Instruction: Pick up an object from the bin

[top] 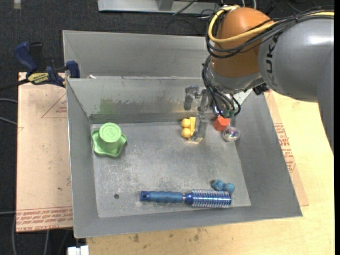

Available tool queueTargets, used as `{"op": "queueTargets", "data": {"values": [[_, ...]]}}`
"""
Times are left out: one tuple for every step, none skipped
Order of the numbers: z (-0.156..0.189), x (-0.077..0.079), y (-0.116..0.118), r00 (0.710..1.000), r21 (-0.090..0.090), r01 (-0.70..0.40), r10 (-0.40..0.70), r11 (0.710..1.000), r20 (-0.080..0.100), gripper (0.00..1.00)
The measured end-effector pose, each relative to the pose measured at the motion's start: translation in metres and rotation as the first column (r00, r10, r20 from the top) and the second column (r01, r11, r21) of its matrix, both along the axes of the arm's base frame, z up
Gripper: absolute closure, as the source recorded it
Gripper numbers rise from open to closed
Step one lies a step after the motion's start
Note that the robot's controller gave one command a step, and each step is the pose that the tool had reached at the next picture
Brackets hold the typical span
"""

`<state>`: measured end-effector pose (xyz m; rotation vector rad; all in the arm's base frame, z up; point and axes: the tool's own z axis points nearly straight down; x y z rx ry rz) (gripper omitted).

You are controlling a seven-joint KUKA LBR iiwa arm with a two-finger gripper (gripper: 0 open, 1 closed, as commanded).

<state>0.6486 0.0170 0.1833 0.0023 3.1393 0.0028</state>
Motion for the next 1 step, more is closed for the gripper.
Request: {"op": "queueTargets", "data": {"values": [[-0.0389, 0.0066, -0.0694, 0.993, -0.003, -0.118, 0.118, 0.993, -0.003, 0.0]]}}
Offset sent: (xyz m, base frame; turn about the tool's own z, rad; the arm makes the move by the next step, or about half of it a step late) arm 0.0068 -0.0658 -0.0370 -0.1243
